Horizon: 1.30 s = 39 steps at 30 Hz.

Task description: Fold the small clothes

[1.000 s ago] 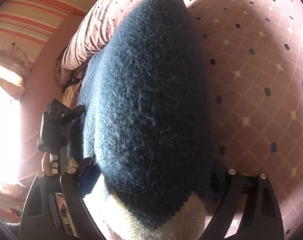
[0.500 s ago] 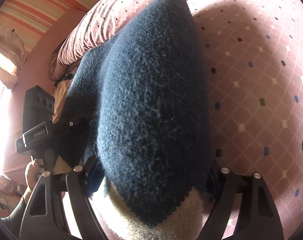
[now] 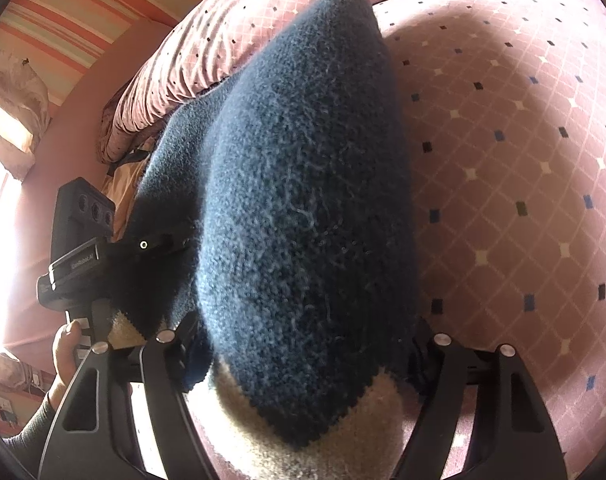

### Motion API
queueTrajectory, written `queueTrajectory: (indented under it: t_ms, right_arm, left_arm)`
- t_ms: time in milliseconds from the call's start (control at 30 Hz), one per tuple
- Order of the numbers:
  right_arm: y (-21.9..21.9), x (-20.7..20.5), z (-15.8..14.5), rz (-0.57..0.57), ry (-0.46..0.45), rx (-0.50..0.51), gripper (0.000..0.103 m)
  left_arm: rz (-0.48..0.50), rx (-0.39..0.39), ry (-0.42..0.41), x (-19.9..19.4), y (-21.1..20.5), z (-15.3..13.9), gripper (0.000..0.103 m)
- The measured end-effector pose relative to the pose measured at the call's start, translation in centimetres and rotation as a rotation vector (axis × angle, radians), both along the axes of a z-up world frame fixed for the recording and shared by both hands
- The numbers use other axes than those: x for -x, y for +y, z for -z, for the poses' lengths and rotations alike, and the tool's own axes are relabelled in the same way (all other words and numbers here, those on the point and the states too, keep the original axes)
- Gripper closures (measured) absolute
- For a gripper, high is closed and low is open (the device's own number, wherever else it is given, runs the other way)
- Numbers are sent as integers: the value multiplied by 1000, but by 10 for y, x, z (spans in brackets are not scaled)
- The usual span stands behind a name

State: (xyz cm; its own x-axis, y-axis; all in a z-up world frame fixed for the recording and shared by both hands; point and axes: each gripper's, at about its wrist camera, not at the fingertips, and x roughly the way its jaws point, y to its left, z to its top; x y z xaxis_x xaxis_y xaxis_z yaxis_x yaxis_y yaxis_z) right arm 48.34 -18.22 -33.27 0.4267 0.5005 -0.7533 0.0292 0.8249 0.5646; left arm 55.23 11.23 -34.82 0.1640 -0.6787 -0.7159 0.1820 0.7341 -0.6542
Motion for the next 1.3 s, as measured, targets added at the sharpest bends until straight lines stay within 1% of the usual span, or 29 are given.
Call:
queueTrajectory:
  t_ms: [67,167,467,567,600,633,700,733,800,933,1067,1200,1300]
  right_arm:
    - [0,-1,-1,4,4,0,29]
    - [3,-1,0,12,-2,0,29]
    - [2,2,0,18,5,-9,28]
    - [3,3,-1,18,0,6,29]
    - [5,3,-4,16,-12,28,30]
    - [6,4,-7,18,-24,43,34]
    - [11,8,-14,29,-58,74,40]
    - [12,10,-17,32,-71,84,41]
    - [11,11,-19,33,-77,81,43]
    - [9,14,-26,14,-104,93,47]
    - [5,19,-42,8,-155,91,48]
    - [-3,25,-58,6,-190,92,49]
    - [-17,31,-68,18,-208,91,49]
  left_arm:
    - [1,-9,2,-6,-11,-4,38]
    - [-1,-9,1,-10,-16,-5,38]
    - [-7,-14,-2,-12,-20,-7,40]
    - [-13,-29,-10,-12,-21,-9,42]
    - [-17,-38,-18,-11,-22,-11,44]
    - [-19,-59,-42,-9,-25,-15,48]
    - [-19,-89,-79,-5,-28,-23,52]
    - [-24,-101,-94,-4,-30,-26,53]
    - [-35,-101,-100,-1,-30,-29,54]
    - [-53,-135,-152,8,-37,-39,56]
    - [-68,-121,-176,13,-39,-54,56]
    - [-67,-151,-203,15,-51,-73,56]
    - [-63,-184,-225,19,-75,-93,56]
